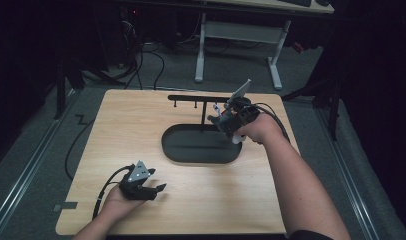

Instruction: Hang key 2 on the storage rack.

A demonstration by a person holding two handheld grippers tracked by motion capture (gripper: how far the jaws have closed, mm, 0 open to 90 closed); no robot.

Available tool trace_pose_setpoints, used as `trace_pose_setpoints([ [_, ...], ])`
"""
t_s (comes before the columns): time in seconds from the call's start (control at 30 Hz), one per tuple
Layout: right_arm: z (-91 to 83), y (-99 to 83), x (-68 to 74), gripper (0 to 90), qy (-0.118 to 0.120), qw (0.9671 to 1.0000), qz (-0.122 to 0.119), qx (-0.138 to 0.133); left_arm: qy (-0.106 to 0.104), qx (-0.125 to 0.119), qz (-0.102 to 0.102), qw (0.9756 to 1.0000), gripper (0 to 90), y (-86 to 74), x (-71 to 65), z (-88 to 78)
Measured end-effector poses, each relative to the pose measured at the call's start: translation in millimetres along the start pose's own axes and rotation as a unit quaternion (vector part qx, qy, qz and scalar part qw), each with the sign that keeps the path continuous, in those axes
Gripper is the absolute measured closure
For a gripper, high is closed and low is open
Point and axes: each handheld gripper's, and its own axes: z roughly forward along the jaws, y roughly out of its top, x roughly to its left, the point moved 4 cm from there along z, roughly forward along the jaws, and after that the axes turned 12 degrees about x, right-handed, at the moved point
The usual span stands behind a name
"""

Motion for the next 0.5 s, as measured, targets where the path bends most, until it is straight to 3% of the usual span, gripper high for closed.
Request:
trace_pose_setpoints([
  [0.5,25.7,9.9,-0.3,45.2,0.012,0.9998,-0.001,-0.015,-0.002,0.003,0.000,1.0000,31.6,-0.3,-0.1,1.4],
])
